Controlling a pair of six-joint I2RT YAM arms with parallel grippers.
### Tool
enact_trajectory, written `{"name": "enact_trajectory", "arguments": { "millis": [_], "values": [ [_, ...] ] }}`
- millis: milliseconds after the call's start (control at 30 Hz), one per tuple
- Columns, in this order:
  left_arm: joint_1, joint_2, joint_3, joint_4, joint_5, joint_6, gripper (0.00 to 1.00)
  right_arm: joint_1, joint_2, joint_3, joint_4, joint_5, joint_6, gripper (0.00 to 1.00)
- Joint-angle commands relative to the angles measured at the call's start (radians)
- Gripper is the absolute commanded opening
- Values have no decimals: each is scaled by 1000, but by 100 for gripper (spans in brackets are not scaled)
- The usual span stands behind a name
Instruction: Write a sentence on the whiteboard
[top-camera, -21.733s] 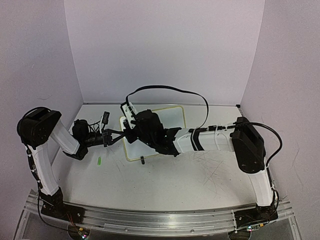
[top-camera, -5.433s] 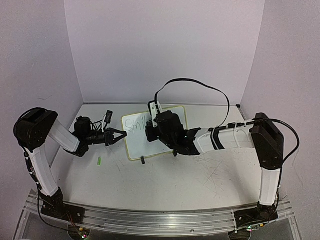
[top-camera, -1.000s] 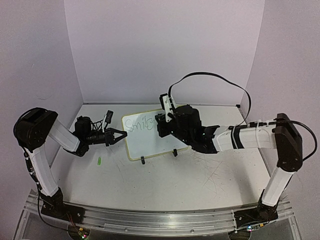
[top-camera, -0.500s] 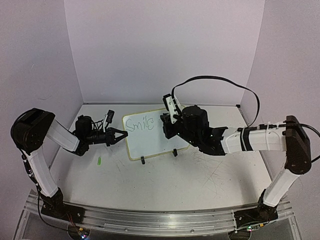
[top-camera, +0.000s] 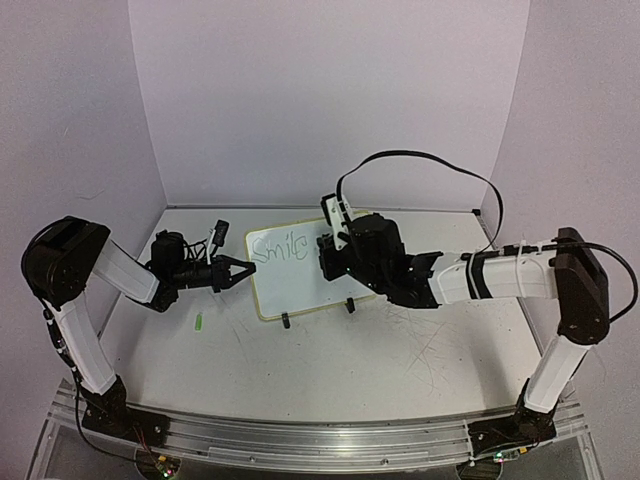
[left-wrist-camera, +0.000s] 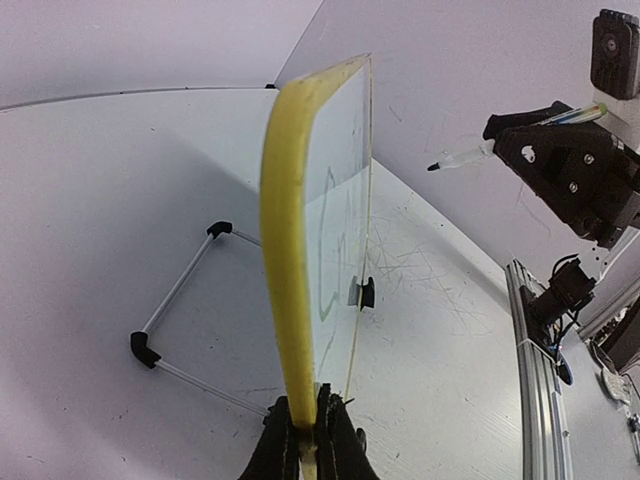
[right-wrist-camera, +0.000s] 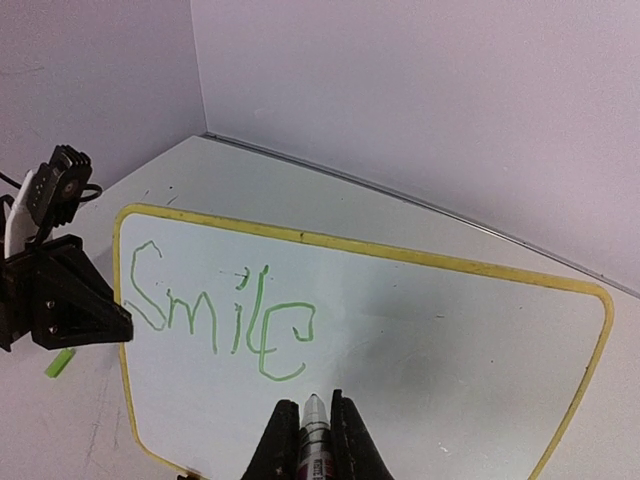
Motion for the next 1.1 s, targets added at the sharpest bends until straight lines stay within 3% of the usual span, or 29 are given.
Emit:
{"name": "enact_trajectory", "arguments": {
  "millis": [0,333,1067],
  "values": [
    [-3,-3,11,-95,-98,84,0,24,27,49,-19,21,33,0],
    [-8,-10,14,-110,-102,94,0,50,64,73,-40,80,3,0],
    [-15,-5,20,-130,-104,112,0,-35,69,69,26,-6,52,0]
  ]
}}
